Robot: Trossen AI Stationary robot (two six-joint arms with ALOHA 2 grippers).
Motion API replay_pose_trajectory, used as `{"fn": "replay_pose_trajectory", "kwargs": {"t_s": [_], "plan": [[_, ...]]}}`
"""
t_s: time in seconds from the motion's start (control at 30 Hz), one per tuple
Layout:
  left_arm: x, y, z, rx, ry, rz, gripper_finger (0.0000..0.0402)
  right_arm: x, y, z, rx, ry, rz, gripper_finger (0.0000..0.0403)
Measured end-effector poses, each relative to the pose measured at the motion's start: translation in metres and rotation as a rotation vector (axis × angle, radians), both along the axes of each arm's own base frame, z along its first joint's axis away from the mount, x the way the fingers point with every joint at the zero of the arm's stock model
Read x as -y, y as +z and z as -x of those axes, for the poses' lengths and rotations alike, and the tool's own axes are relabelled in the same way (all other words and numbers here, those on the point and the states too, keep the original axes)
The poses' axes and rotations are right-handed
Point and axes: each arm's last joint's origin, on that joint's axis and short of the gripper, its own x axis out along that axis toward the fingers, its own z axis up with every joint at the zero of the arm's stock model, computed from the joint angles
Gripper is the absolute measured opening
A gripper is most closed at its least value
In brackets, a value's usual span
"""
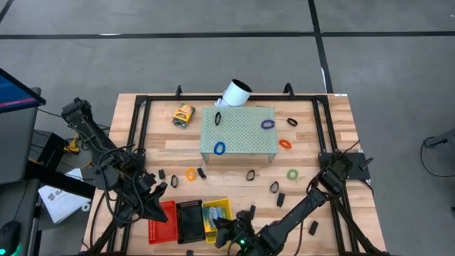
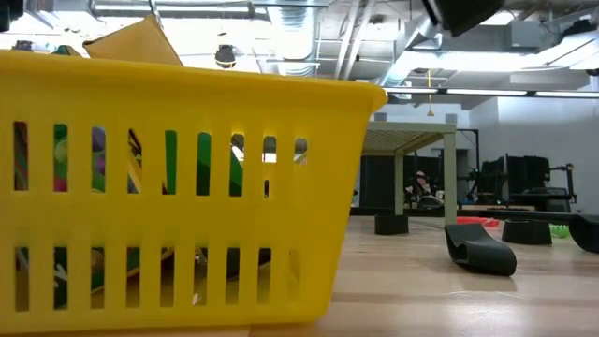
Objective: Pick & Place Office Desk Supplies
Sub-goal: Put the yellow crayon box into the yellow bin
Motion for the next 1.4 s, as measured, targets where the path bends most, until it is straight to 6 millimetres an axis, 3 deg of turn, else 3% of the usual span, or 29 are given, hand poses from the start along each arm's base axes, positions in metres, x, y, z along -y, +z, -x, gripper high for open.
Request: {"fn": "replay_pose_trajectory", "kwargs": {"t_s": [0.63,0.7,0.9,1.13,1.27,1.4], "plan": [[0.001,-0.004,0.001,-0.026,-0.043,-0.033,0.0000,0.011,0.012,-0.005,0.153,-0.167,0.079,0.0077],[-0.001,-0.004,0.000,-0.014,0.008,-0.059,0.0000,0.014,0.022,-0.002,0.169,-0.188,0.097,0.0077],[-0.015,-0.005,-0.013,0.020,0.219,-0.131,0.0000,0.035,0.080,0.024,0.026,-0.143,0.278,0.0077],[-0.061,-0.007,-0.047,-0.024,0.444,-0.124,0.0032,0.075,0.153,0.067,-0.189,-0.001,0.389,0.0077],[-0.111,-0.026,-0.062,-0.268,0.704,-0.021,0.0082,0.097,0.180,0.093,-0.247,0.009,0.431,0.0077],[-0.154,-0.051,-0.051,-0.569,0.970,0.007,0.0136,0.112,0.196,0.113,-0.283,0.018,0.434,0.0077]]}}
